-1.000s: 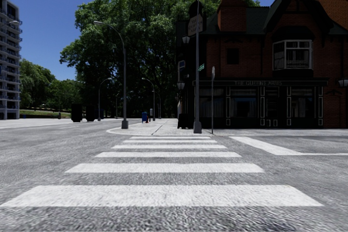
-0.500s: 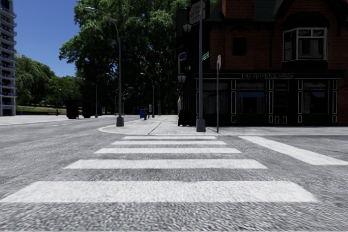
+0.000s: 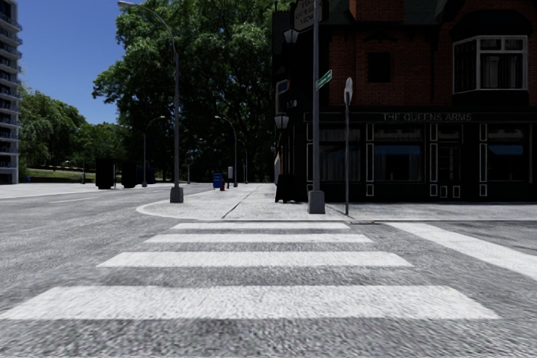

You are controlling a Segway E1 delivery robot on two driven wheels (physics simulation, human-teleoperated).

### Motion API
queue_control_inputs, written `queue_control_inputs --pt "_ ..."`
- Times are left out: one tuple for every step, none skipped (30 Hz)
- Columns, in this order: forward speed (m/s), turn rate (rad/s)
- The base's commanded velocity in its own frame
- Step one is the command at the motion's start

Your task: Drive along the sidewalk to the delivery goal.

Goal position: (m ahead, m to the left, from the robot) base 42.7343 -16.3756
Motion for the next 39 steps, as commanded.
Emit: queue_control_inputs --pt "2.0 0.0" --pt "2.0 0.0" --pt "2.0 0.0" --pt "2.0 0.0" --pt "2.0 0.0" --pt "2.0 0.0" --pt "2.0 0.0" --pt "2.0 0.0" --pt "2.0 0.0" --pt "2.0 0.0" --pt "2.0 0.0" --pt "2.0 0.0" --pt "2.0 0.0" --pt "2.0 0.0" --pt "2.0 0.0" --pt "2.0 0.0" --pt "2.0 0.0" --pt "2.0 0.0" --pt "2.0 0.0" --pt "2.0 0.0" --pt "2.0 0.0" --pt "2.0 0.0" --pt "2.0 0.0" --pt "2.0 0.0" --pt "2.0 0.0" --pt "2.0 0.0" --pt "2.0 0.0" --pt "2.0 0.0" --pt "2.0 0.0" --pt "2.0 0.0" --pt "2.0 0.0" --pt "2.0 0.0" --pt "2.0 0.0" --pt "2.0 0.0" --pt "2.0 0.0" --pt "2.0 0.0" --pt "2.0 0.0" --pt "2.0 0.0" --pt "2.0 0.0"
